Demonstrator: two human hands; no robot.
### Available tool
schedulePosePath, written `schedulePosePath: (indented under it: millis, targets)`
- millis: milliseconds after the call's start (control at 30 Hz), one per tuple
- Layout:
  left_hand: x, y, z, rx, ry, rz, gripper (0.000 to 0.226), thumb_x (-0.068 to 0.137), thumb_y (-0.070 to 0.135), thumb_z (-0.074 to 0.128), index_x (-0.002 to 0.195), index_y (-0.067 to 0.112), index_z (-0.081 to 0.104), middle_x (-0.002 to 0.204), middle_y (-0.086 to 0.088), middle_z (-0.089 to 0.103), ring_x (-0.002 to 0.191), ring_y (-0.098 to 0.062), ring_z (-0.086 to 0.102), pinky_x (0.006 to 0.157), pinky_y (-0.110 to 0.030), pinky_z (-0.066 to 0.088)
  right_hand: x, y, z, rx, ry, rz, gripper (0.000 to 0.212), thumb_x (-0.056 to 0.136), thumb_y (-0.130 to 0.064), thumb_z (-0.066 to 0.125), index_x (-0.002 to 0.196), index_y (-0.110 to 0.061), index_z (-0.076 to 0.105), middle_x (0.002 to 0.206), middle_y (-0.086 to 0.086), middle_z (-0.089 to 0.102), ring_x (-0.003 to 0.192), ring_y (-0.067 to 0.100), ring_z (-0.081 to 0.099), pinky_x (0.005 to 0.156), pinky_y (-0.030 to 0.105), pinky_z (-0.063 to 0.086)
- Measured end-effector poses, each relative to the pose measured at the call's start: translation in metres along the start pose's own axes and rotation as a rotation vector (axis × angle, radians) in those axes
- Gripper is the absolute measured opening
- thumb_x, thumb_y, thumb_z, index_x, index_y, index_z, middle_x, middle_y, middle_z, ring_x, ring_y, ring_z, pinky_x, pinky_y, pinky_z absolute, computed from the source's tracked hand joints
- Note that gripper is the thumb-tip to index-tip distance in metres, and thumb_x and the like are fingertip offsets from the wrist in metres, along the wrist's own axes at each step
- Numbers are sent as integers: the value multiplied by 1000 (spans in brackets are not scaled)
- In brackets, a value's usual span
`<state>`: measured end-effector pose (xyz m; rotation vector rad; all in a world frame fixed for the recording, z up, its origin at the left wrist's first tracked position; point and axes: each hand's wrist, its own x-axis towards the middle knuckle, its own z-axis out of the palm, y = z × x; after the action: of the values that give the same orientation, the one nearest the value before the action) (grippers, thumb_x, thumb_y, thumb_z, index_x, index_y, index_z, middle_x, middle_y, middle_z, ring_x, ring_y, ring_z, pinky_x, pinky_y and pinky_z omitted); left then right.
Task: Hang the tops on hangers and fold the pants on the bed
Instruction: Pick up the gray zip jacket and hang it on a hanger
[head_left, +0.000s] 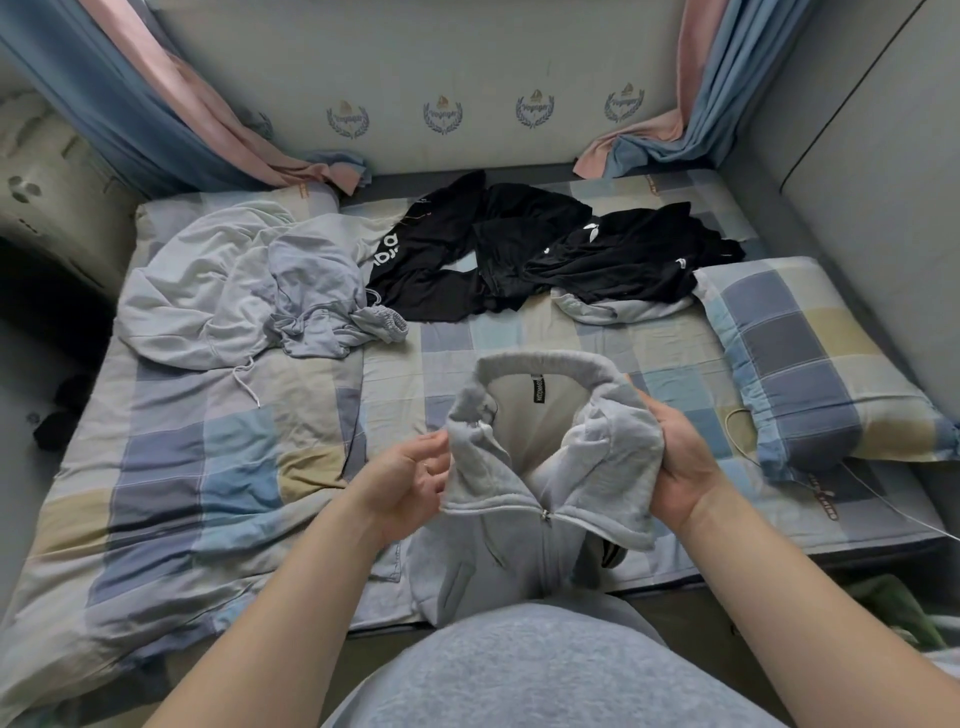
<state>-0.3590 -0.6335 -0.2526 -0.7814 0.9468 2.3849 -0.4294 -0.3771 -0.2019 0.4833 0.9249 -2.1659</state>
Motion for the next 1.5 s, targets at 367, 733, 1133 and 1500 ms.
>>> schedulePosePath:
  millis: [367, 733, 1133, 1500]
  targets:
    - [6, -23, 42, 424, 420, 238, 24, 105, 22, 50, 87, 17, 64, 94, -12, 71, 87, -22, 63, 88, -46, 52, -8, 4, 19, 1, -10, -49, 52, 104, -40, 40, 78, -9, 73, 74, 6, 65, 69, 17, 66, 68, 29, 59]
    - [14, -3, 49, 790, 401, 200, 11, 95, 16, 64, 89, 7, 65, 78, -10, 66, 69, -18, 64, 59, -28, 52, -9, -2, 38, -107, -54, 1, 46, 94, -48, 56, 94, -6, 71, 82, 10, 61, 76, 21, 62, 75, 33, 56]
    - [0, 25, 37, -179, 182, 179, 27, 103, 29, 52, 97, 9, 69, 82, -6, 70, 70, -18, 69, 73, -34, 57, 4, -14, -22, -471, 271, -42, 41, 96, -10, 60, 136, -13, 52, 129, 11, 62, 106, 24, 64, 90, 42, 53]
    - [0, 10, 54, 152, -155, 144, 36, 78, 13, 63, 112, 2, 58, 91, -16, 64, 81, -27, 65, 77, -39, 54, 23, 3, 11, -1366, 586, 112, 32, 85, -47, 67, 91, -16, 64, 97, 8, 67, 84, 25, 67, 65, 44, 63]
